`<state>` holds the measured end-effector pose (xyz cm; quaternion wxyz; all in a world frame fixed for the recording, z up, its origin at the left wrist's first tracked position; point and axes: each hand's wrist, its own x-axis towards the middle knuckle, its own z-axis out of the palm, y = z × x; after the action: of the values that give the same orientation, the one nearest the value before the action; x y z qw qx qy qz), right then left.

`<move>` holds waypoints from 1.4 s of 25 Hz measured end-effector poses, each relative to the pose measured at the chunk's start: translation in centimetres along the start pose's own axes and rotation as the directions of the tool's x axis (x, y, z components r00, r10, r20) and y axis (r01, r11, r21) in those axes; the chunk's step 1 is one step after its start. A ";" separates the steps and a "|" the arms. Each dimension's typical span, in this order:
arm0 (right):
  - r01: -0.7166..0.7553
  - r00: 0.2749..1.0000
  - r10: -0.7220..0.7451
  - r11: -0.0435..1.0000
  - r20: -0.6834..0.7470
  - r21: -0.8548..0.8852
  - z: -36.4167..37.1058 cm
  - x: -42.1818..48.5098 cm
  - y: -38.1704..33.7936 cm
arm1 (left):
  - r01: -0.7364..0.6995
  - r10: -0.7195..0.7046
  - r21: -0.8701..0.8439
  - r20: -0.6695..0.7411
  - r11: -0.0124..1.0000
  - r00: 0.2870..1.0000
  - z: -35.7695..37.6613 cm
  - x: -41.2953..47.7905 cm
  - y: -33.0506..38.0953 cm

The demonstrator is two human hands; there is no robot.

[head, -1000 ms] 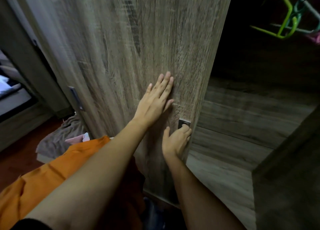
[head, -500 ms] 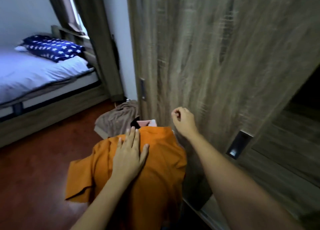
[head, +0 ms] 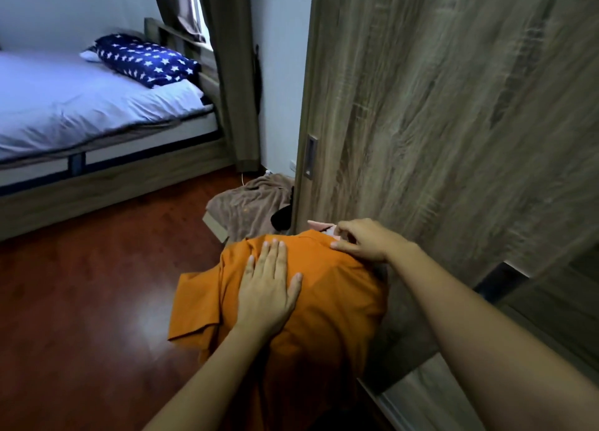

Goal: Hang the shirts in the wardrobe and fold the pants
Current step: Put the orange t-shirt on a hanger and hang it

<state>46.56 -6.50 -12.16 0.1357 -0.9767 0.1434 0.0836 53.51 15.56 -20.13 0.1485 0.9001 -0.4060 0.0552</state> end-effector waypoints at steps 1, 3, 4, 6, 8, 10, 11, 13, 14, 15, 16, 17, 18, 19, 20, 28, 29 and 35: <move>-0.006 1.000 0.006 1.000 -0.008 -0.016 -0.2 -0.3 -0.2 | -0.003 0.003 -0.016 0.002 1.000 1.000 -0.1 -0.2 0.0; 0.006 0.998 -0.010 0.998 -0.063 -0.069 -1.0 -0.8 -0.9 | 0.026 -0.023 -0.093 0.036 0.995 0.999 -0.5 -0.3 0.2; 0.034 0.993 -0.048 0.992 -0.112 -0.124 -1.7 -1.2 -1.3 | 0.064 -0.056 -0.169 0.054 0.984 0.997 -1.1 -0.1 0.5; 0.095 0.968 -0.136 0.977 -0.212 -0.190 -3.0 -2.5 -2.2 | 0.067 -0.069 -0.271 0.003 0.960 0.998 -2.9 1.7 1.1; 0.153 0.938 -0.206 0.967 -0.278 -0.202 -4.2 -4.0 -3.5 | -0.102 0.122 -0.323 0.043 0.941 0.992 -5.4 5.2 1.1; 0.206 0.917 -0.271 0.950 -0.294 -0.233 -4.8 -5.6 -4.8 | -0.193 0.321 -0.412 0.268 0.891 0.908 -8.0 8.2 1.4; 0.225 0.912 -0.294 0.942 -0.287 -0.248 -5.1 -6.5 -5.3 | -0.210 0.358 -0.385 0.365 0.898 0.860 -9.5 8.9 1.8; 0.235 0.921 -0.300 0.936 -0.248 -0.261 -5.4 -8.2 -5.7 | -0.286 0.390 -0.289 0.428 0.914 0.815 -11.4 8.9 2.1; 0.216 0.942 -0.269 0.943 -0.199 -0.252 -5.8 -9.6 -5.8 | -0.351 0.409 -0.211 0.421 0.912 0.810 -12.1 8.3 2.0; 0.187 0.966 -0.221 0.955 -0.133 -0.230 -6.0 -9.6 -5.7 | -0.395 0.381 -0.063 0.436 0.917 0.816 -12.4 8.3 1.0; 0.147 0.982 -0.168 0.965 -0.082 -0.217 -6.3 -9.7 -5.8 | -0.408 0.312 0.137 0.442 0.903 0.841 -12.7 8.2 0.0; 0.102 0.992 -0.115 0.969 -0.047 -0.224 -6.6 -10.1 -6.0 | -0.386 0.225 0.327 0.434 0.863 0.872 -13.1 7.8 -1.1; 0.065 0.996 -0.076 0.967 -0.037 -0.245 -6.8 -10.8 -6.4 | -0.330 0.142 0.441 0.407 0.835 0.902 -13.4 7.0 -2.0; 0.039 0.998 -0.053 0.961 -0.042 -0.273 -6.9 -11.5 -6.8 | -0.277 0.094 0.465 0.379 0.841 0.921 -14.0 5.8 -2.6; 0.026 0.998 -0.043 0.957 -0.052 -0.290 -7.1 -12.0 -7.2 | -0.228 0.079 0.421 0.341 0.878 0.937 -14.7 5.1 -3.2; 0.075 0.900 0.131 0.893 -0.416 0.444 -10.5 -22.5 -9.2 | -0.058 0.301 -0.807 0.151 0.587 0.942 -25.9 -1.8 1.4; 0.109 0.861 0.150 0.879 -0.485 0.464 -11.6 -24.2 -9.2 | -0.119 0.309 -0.819 0.075 0.562 0.948 -27.1 -1.9 2.7; 0.034 0.779 0.192 0.938 -0.597 0.346 -17.5 -33.1 -6.4 | -0.362 0.357 -0.594 -0.132 0.718 0.925 -28.9 -1.9 10.8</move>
<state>19.41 2.83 12.70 0.2424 -0.9039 0.2339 -0.2635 44.80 19.14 9.30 0.4179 0.7076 -0.5678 -0.0471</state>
